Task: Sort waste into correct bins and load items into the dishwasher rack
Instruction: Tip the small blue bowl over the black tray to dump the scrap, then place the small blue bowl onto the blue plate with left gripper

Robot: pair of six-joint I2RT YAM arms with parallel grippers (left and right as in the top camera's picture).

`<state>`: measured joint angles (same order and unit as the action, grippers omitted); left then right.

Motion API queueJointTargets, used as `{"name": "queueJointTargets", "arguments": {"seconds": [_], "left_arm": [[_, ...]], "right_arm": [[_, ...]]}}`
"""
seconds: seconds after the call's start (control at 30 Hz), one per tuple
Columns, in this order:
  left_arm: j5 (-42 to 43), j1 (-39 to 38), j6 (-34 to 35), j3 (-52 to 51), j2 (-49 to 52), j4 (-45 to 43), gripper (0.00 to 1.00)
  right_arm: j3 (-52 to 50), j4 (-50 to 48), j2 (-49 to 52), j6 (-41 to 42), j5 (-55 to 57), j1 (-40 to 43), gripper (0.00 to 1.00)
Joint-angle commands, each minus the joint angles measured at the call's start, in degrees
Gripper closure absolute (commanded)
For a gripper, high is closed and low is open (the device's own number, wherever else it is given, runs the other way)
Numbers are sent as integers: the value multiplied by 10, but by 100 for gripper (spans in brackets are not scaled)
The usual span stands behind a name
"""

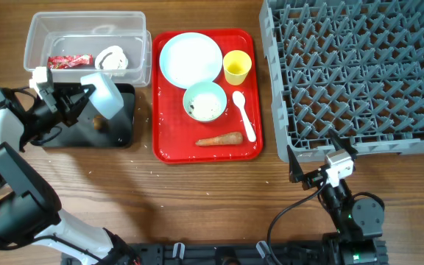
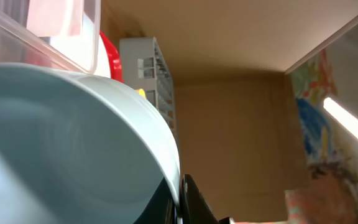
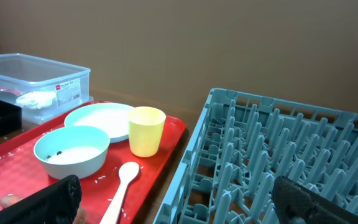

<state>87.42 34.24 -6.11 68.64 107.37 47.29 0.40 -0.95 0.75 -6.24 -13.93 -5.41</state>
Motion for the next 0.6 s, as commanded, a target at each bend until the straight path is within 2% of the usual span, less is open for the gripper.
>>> {"name": "queueJointTargets", "arguments": {"seconds": [0.0,0.1,0.17,0.23,0.3,0.37,0.47,0.57], "left_arm": [[29,5,27,9,-3,-2,96],[19,-15,28,35,-28,-1,96],[-51,-52,49,80,-66,-2,96],[-208,-123,82,150,-108,-2,96],[-388,-209,80,212,-130,-4,96],[-568,-315,30,251,-134,-28,96],[-742,-438,-49,251,-113,-82,96],[-832,-510,-92,251,-58,-121,96]], "right_arm": [[-1,-3,-5,2,-8,3,0],[-1,-3,-5,2,-8,3,0],[-1,-3,-5,2,-8,3,0],[-1,-3,-5,3,-8,3,0],[-1,-3,-5,2,-8,3,0],[-1,-3,-5,2,-8,3,0],[-1,-3,-5,2,-8,3,0],[-1,-3,-5,2,-8,3,0]]}}
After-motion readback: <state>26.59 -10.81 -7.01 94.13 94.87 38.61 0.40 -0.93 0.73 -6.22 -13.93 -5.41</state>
